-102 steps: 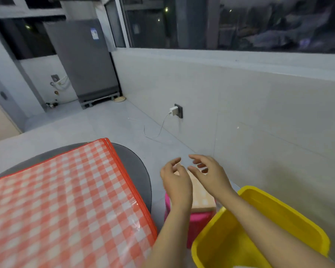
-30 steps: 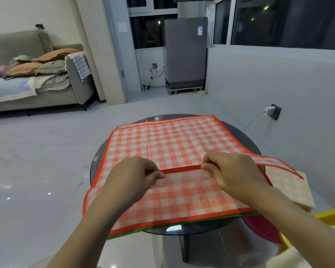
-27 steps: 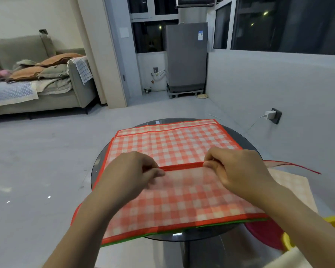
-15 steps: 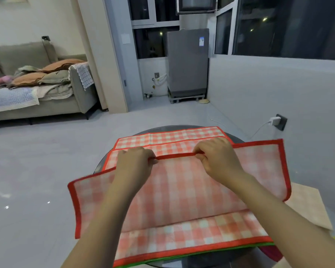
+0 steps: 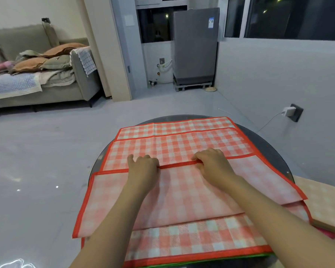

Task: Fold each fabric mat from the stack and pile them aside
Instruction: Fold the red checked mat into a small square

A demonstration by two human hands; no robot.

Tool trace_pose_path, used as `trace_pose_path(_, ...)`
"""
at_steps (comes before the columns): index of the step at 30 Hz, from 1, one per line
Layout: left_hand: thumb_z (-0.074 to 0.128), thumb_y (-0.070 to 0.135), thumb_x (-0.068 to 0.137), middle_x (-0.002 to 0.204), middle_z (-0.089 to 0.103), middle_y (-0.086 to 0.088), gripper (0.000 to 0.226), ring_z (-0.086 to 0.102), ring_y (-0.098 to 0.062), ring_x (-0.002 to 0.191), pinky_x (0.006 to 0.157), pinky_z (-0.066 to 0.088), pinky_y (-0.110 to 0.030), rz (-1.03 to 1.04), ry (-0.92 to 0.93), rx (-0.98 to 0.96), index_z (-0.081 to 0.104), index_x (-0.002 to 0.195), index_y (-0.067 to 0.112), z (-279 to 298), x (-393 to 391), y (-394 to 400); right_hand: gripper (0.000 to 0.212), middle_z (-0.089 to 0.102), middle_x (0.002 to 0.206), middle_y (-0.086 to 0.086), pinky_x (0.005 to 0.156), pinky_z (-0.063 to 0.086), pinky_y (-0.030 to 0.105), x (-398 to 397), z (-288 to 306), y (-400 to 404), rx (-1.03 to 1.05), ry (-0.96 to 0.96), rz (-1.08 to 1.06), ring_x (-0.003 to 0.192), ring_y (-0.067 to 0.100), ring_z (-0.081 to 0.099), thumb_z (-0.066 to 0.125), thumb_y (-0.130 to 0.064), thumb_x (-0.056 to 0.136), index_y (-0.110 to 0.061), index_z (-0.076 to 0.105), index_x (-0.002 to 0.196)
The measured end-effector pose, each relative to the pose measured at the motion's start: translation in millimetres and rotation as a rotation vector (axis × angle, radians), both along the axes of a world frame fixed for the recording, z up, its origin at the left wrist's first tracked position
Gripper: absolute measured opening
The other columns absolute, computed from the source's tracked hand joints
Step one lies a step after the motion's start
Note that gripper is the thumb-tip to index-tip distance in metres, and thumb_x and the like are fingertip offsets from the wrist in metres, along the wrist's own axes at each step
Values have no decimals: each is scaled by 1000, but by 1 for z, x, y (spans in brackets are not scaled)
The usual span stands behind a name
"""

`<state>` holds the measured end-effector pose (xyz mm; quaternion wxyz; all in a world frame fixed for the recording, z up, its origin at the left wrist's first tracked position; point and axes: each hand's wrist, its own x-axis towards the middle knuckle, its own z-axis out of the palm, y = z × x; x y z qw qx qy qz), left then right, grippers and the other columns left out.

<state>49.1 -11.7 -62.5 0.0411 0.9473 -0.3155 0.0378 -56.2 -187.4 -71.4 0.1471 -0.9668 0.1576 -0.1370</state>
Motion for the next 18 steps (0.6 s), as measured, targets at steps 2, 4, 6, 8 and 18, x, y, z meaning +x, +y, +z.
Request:
trace_pose_path(2,44,22,95,114,59,-1,29,52,-23,111,114,14,-51,15,-34,1,56,121,22,0,-6,-1,34,57,128,-9,107,26,32,-3,1,5,-26,-7,11,122,16,45,50,-18,94,-27,55,127)
trace_pose_path(4,44,22,96,130,52,-2,36,46,-24,121,112,21,-45,-6,-68,-61,47,132,22,-1,-21,-2,38,52,134,-10,109,23,29,-10,2,16,-35,-35,25,127,14,41,46,-17,95,-27,50,132)
trace_pose_path(6,39,24,97,133,52,-3,37,48,-25,121,105,32,-38,-73,-63,-206,50,131,18,-7,-43,0,38,47,140,-8,110,20,27,-19,0,31,-36,-37,69,131,13,37,39,-24,98,-26,46,135)
trace_pose_path(8,28,28,97,140,48,-10,45,44,-30,128,106,34,-36,-115,19,-264,49,134,12,-14,-66,4,42,35,149,-7,113,14,25,-30,-5,46,-10,12,88,138,12,28,30,-30,101,-26,37,142)
trace_pose_path(18,4,49,97,156,-22,4,57,-23,-18,143,117,-13,-48,-86,156,17,-14,149,32,-41,-85,19,53,-14,156,-10,116,-11,33,-69,-25,36,-77,309,38,143,9,-17,6,-48,98,-36,-8,147)
